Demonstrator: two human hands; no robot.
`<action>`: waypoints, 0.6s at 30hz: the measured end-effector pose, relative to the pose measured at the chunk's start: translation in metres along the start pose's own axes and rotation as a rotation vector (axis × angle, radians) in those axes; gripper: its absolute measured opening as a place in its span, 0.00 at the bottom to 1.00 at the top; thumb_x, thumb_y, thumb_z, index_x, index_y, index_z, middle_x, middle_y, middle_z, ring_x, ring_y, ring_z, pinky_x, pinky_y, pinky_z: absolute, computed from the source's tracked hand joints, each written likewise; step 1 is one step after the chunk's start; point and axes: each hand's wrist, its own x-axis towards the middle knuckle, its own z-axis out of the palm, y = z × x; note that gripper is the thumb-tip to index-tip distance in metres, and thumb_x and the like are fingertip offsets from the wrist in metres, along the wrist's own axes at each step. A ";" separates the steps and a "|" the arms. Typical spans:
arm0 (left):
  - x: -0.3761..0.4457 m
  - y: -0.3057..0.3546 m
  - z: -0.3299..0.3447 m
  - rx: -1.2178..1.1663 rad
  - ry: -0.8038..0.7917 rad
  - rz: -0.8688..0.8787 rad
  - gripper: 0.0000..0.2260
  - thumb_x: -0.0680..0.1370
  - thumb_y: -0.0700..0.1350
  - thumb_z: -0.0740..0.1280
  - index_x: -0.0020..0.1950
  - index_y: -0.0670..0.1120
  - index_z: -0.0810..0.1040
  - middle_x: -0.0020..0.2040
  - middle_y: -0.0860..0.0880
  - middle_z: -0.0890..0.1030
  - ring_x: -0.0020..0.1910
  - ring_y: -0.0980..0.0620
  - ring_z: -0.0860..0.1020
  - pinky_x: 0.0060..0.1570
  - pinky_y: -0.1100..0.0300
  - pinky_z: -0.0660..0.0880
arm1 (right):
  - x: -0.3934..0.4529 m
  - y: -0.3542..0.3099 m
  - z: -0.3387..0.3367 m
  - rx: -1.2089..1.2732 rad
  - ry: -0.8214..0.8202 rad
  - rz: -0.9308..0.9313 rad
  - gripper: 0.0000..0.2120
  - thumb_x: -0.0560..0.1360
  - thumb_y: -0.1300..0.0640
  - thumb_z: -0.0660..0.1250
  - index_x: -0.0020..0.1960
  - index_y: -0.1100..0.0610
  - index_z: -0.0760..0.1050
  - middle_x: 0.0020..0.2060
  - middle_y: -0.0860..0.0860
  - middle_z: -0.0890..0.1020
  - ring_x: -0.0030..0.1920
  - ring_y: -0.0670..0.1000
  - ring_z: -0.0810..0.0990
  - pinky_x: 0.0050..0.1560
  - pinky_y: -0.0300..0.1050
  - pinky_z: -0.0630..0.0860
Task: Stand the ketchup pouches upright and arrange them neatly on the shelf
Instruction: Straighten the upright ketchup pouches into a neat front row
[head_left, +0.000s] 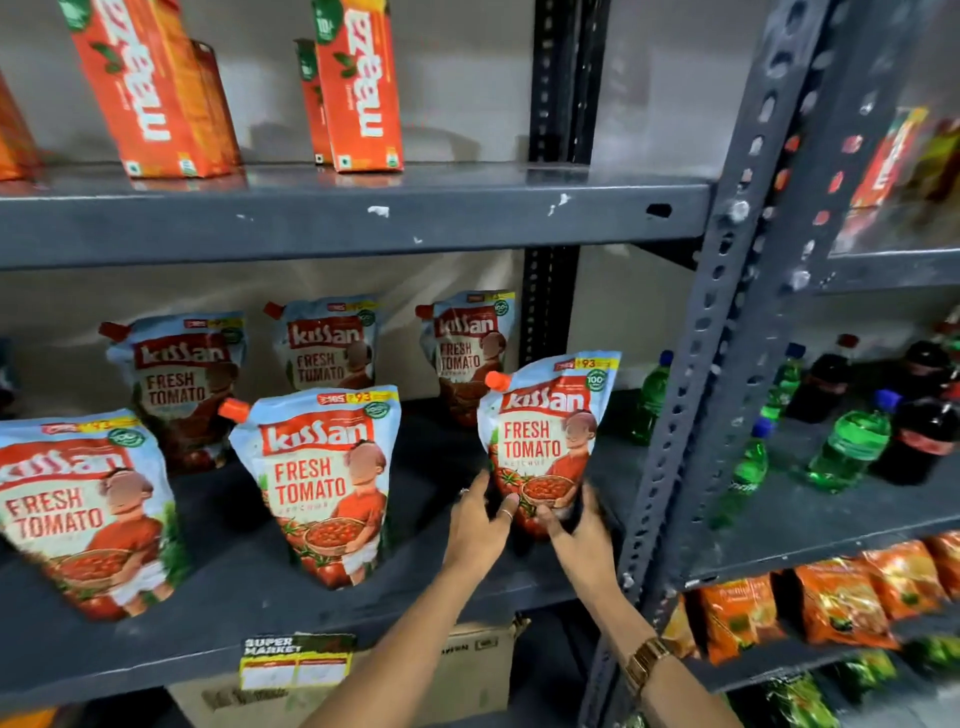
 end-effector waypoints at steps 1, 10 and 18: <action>0.001 0.000 0.001 -0.006 0.005 -0.008 0.25 0.76 0.45 0.65 0.71 0.44 0.65 0.66 0.42 0.74 0.66 0.45 0.71 0.66 0.49 0.70 | 0.000 0.001 0.000 -0.001 0.001 0.000 0.34 0.73 0.54 0.67 0.72 0.60 0.55 0.67 0.57 0.71 0.66 0.56 0.70 0.62 0.45 0.67; 0.003 -0.008 -0.015 0.033 0.016 -0.045 0.21 0.75 0.46 0.67 0.66 0.42 0.69 0.54 0.42 0.78 0.53 0.47 0.77 0.50 0.59 0.73 | -0.006 -0.007 0.006 -0.041 0.023 -0.032 0.27 0.70 0.56 0.71 0.65 0.60 0.64 0.58 0.58 0.78 0.58 0.57 0.77 0.56 0.46 0.72; -0.009 -0.019 -0.039 0.045 0.010 -0.059 0.26 0.75 0.47 0.66 0.71 0.42 0.63 0.56 0.43 0.77 0.53 0.50 0.75 0.52 0.60 0.71 | -0.026 -0.017 0.021 -0.019 0.026 -0.093 0.23 0.69 0.58 0.72 0.61 0.60 0.69 0.53 0.55 0.80 0.53 0.53 0.78 0.55 0.47 0.74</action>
